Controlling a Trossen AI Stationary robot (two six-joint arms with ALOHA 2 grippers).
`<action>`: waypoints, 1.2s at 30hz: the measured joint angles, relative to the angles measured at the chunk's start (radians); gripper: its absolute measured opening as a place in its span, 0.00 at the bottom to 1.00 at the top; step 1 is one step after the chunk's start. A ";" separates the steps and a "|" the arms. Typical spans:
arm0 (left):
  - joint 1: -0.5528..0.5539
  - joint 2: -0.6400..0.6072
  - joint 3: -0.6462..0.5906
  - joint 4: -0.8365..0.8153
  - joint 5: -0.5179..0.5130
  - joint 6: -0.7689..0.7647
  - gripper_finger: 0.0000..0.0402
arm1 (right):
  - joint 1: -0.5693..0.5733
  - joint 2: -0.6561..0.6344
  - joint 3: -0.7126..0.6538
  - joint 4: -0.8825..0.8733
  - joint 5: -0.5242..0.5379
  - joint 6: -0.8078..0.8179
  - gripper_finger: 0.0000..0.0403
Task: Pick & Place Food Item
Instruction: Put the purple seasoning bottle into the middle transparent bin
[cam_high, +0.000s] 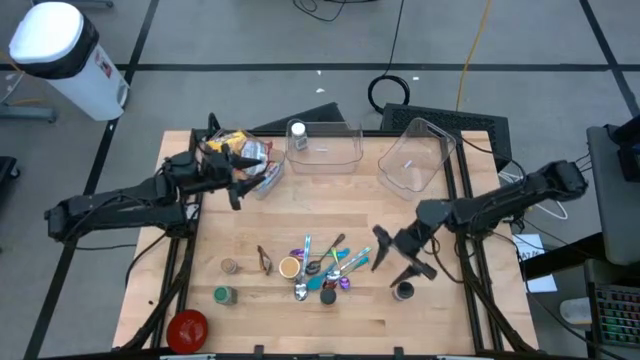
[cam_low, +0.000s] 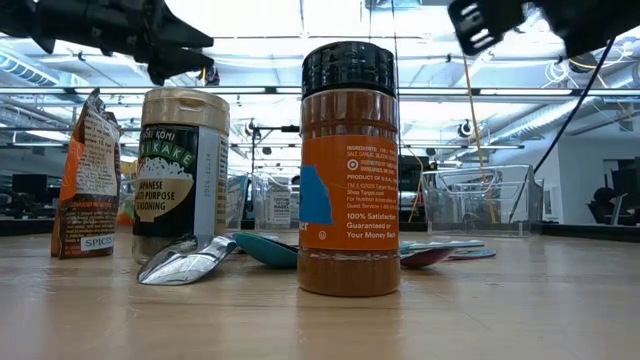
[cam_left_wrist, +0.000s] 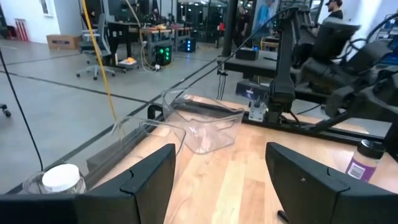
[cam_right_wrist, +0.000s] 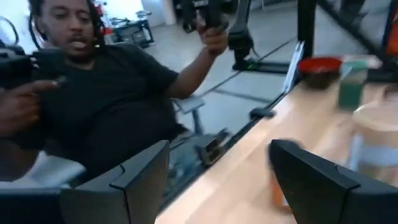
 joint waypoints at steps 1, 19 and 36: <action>0.000 0.004 0.000 0.000 0.000 0.000 0.64 | 0.019 -0.008 0.000 -0.018 0.031 0.018 0.67; 0.000 0.019 0.000 0.009 0.000 -0.018 0.64 | 0.286 -0.385 -0.194 -0.779 0.509 0.575 0.67; 0.000 0.018 0.000 0.008 -0.001 -0.028 0.64 | 0.451 -0.358 -0.555 -0.391 0.727 0.826 0.67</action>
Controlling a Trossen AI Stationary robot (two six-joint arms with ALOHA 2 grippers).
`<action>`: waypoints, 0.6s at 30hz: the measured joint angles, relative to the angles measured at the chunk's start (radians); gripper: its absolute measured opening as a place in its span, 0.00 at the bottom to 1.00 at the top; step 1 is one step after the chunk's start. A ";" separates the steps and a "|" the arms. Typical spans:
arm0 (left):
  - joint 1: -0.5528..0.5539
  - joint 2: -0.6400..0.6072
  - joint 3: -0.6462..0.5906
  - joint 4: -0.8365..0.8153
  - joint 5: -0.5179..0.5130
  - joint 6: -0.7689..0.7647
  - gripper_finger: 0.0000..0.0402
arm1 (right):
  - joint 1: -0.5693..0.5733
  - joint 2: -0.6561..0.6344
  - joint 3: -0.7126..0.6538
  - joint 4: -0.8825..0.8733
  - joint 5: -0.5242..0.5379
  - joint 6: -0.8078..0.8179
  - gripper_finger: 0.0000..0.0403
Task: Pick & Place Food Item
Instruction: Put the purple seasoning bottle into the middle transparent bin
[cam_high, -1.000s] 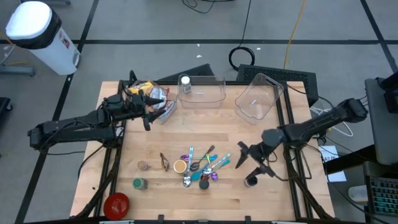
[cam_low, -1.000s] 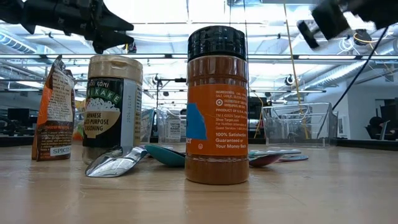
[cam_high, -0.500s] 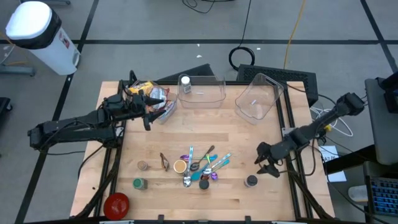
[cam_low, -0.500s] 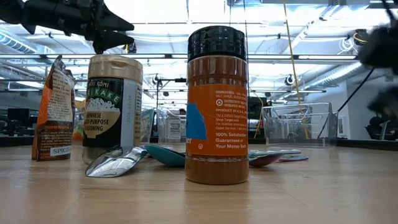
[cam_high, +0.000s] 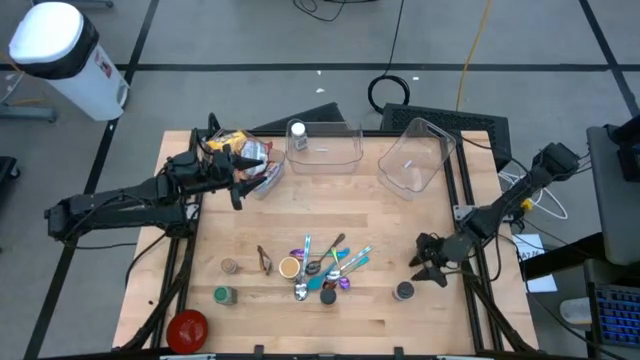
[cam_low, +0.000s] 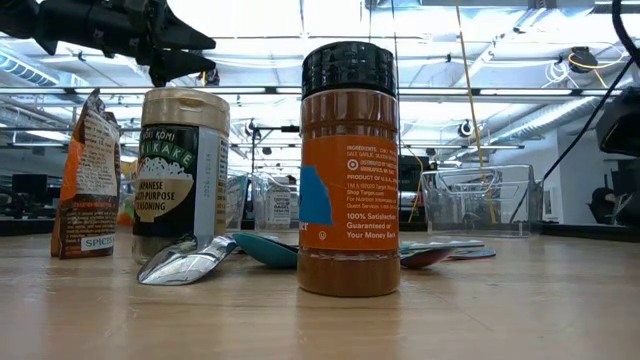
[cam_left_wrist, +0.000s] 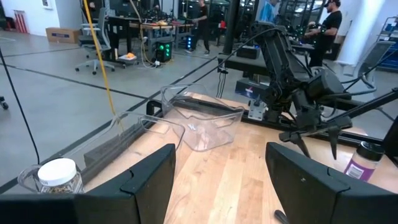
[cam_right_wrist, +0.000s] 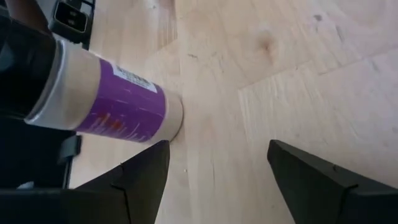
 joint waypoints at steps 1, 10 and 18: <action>0.000 0.000 0.000 0.001 0.000 -0.001 0.64 | 0.004 0.004 0.000 0.009 0.007 -0.003 0.67; 0.000 0.000 0.000 0.000 0.000 -0.004 0.64 | 0.074 0.013 0.000 0.341 0.037 -0.322 0.62; 0.000 0.000 0.000 0.000 0.000 -0.013 0.64 | 0.169 0.056 -0.001 0.345 0.145 -0.368 0.52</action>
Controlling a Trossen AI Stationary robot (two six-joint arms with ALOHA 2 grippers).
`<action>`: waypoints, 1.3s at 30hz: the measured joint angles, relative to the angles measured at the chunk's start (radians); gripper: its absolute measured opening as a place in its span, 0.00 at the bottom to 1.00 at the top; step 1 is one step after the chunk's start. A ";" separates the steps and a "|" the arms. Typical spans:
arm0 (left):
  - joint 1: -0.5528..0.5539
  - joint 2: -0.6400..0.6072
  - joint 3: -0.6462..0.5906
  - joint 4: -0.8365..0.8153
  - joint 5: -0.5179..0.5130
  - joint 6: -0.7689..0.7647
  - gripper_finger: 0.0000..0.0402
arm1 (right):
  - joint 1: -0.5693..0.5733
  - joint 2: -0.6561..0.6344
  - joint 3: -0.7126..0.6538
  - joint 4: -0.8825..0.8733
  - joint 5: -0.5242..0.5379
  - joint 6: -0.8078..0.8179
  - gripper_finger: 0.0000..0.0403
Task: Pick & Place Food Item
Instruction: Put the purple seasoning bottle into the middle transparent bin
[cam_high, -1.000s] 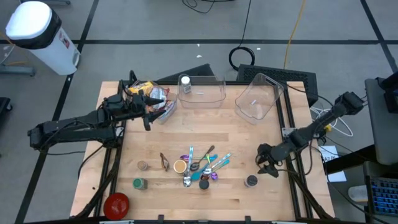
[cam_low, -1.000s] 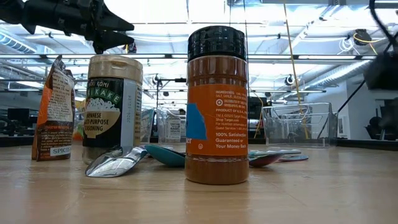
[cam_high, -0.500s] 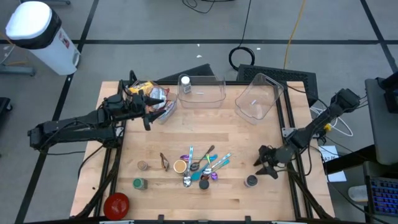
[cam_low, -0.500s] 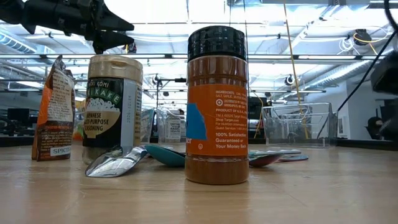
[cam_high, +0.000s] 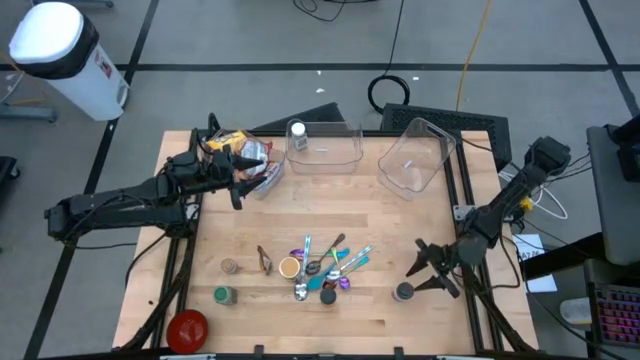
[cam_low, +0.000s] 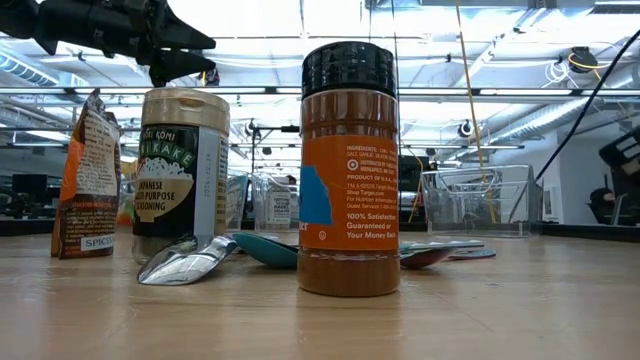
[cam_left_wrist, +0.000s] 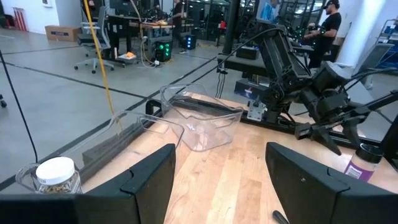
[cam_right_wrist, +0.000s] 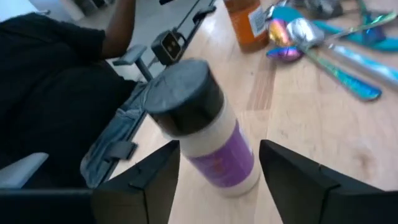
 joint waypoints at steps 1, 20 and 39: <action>0.000 0.000 0.000 0.000 0.000 -0.002 0.64 | 0.006 0.015 0.000 0.005 0.000 0.016 0.51; 0.000 0.000 0.000 0.000 0.001 -0.008 0.64 | 0.044 0.475 0.152 0.290 0.084 -0.100 0.41; 0.000 0.000 0.000 -0.004 0.002 -0.012 0.64 | -0.009 0.814 0.311 0.349 0.047 0.047 0.84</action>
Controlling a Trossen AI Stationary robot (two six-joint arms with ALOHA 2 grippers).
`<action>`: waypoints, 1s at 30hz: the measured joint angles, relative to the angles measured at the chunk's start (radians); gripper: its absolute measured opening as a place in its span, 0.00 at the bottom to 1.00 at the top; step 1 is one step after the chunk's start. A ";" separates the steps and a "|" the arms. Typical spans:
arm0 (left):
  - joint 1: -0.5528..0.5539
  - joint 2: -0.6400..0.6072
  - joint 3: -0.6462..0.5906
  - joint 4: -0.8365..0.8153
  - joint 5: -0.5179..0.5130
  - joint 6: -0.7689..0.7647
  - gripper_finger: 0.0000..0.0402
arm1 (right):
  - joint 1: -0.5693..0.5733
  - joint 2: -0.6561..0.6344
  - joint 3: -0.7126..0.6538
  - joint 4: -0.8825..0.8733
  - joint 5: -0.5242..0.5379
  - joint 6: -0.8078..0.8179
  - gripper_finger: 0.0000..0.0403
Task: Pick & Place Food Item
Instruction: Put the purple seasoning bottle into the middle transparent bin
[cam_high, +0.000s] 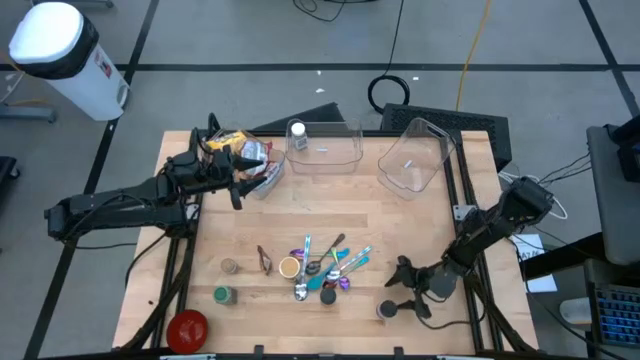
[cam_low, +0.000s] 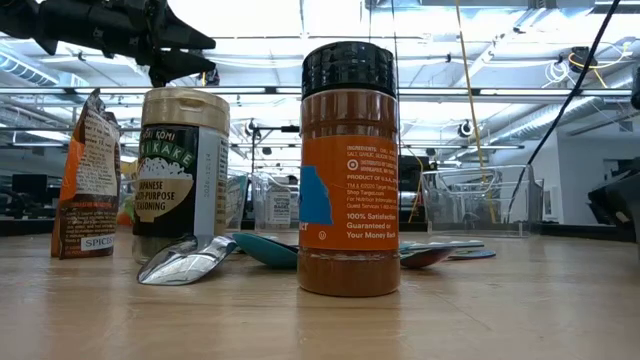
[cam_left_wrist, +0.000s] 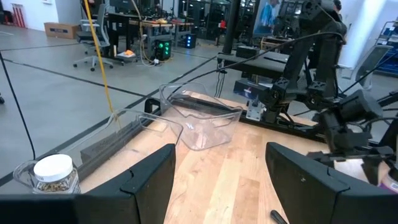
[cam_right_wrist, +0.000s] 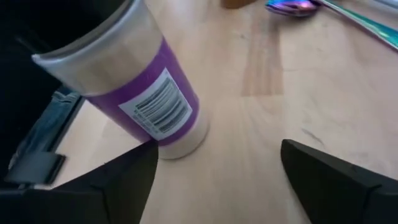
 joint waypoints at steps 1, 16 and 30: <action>0.000 0.000 0.000 0.000 0.000 0.000 0.64 | 0.001 0.014 0.010 0.005 -0.001 -0.003 0.84; 0.000 0.000 0.000 -0.005 0.000 0.001 0.64 | -0.005 0.161 0.149 0.090 -0.094 -0.166 0.83; 0.000 0.000 0.000 -0.005 0.000 -0.011 0.64 | -0.092 0.190 0.165 0.099 -0.080 -0.378 0.59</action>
